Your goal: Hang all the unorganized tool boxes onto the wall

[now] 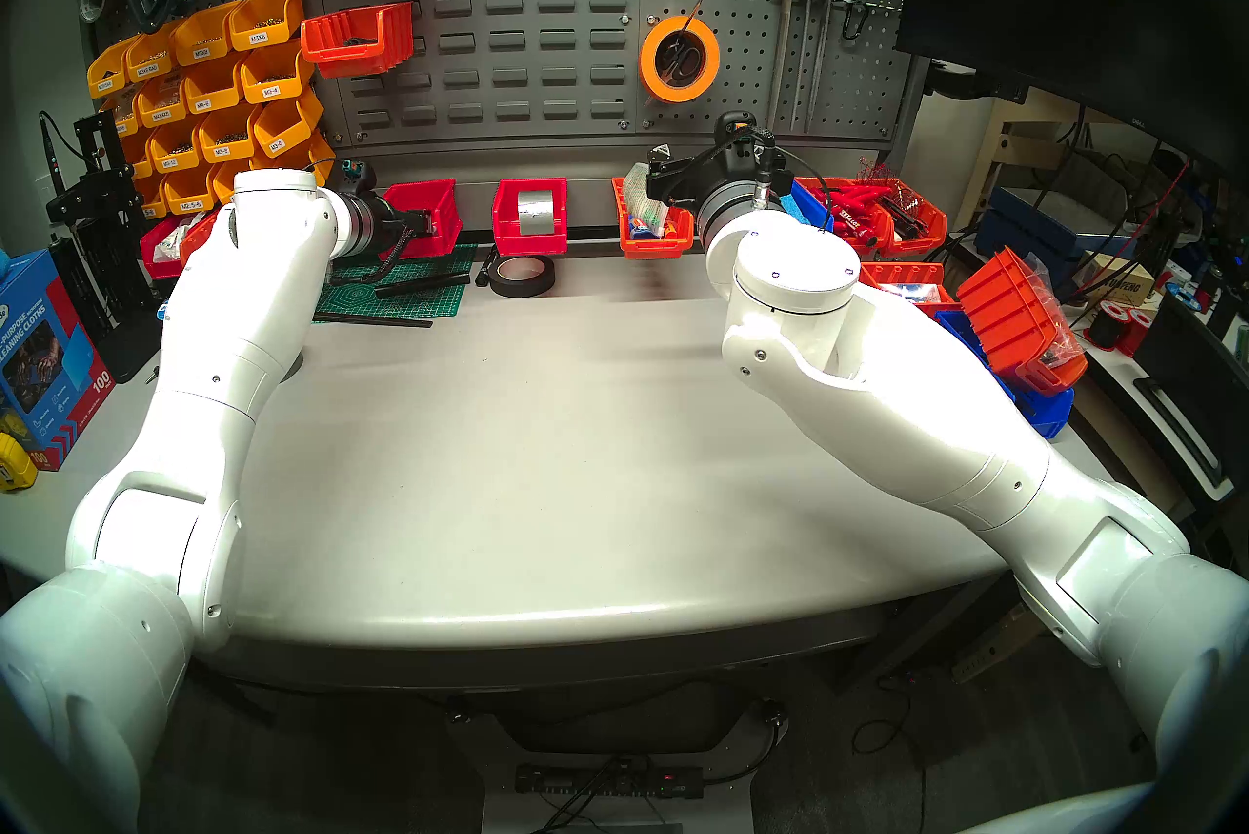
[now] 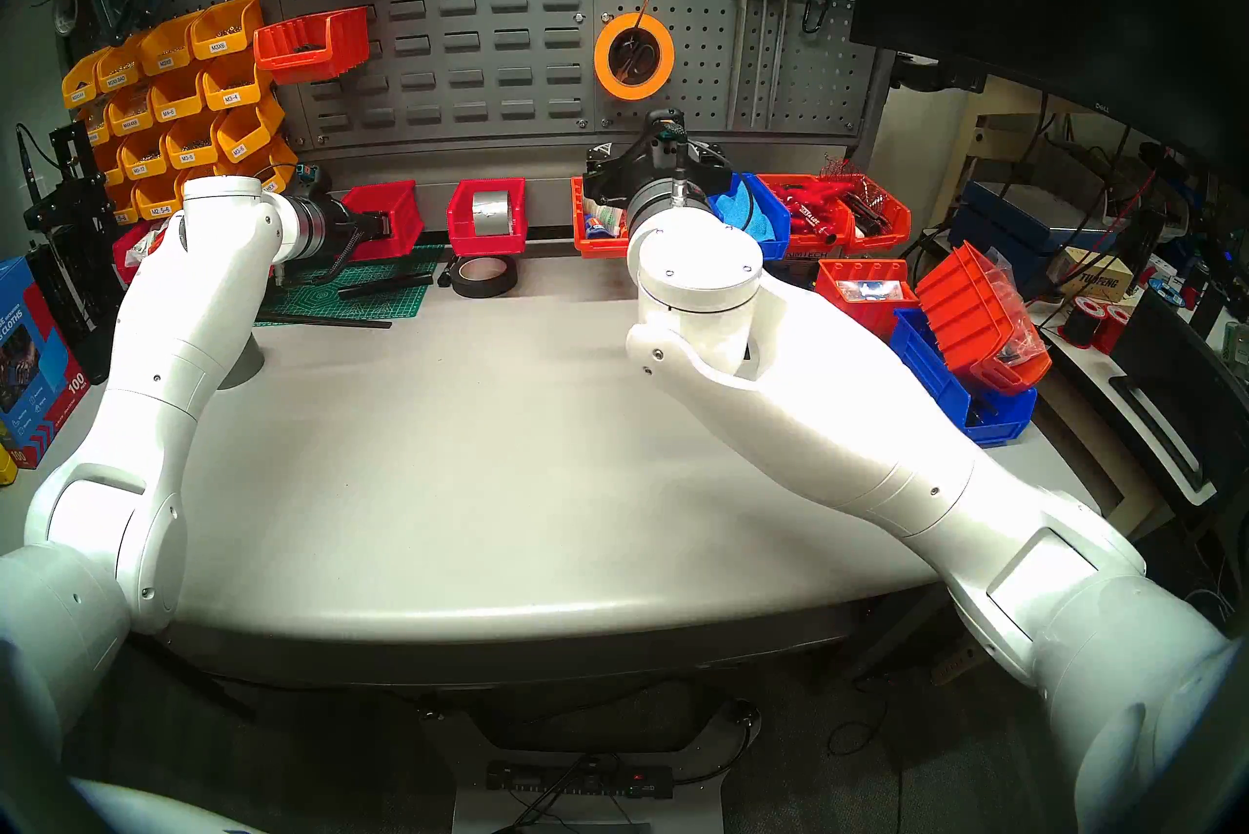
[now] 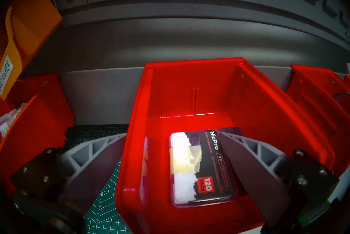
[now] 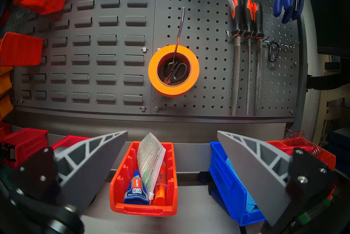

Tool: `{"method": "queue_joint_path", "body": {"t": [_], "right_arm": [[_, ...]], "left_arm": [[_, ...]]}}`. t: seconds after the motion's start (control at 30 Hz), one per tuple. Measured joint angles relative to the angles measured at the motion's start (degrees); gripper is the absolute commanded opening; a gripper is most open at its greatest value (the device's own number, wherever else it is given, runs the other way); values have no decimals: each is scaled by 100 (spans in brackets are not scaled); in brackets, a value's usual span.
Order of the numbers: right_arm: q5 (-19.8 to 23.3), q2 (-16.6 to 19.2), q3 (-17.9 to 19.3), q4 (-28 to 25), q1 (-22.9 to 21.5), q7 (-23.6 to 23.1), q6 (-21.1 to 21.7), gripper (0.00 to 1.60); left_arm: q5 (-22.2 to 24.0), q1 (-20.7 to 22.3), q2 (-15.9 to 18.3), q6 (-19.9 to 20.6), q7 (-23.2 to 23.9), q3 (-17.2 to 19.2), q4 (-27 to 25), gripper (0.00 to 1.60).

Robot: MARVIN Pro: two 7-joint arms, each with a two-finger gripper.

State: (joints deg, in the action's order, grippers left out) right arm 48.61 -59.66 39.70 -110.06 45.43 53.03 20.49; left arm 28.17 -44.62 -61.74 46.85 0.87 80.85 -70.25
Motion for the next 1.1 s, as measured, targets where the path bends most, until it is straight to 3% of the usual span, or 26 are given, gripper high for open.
{"method": "queue_joint_path", "body": {"t": [0.23,0.73,1.1], "right_arm": [[0,0,0,0,0,0,0,160],[1,0,0,0,1,0,-1,160],[2,0,0,1,1,0,-1,160]], "left_arm": [[70,-147,66,-22,-129,194,-310,160],[576,-514,229,293,52,925,-1677,160],[826,-1042,473,633,92,1821,-2704,160]]}}
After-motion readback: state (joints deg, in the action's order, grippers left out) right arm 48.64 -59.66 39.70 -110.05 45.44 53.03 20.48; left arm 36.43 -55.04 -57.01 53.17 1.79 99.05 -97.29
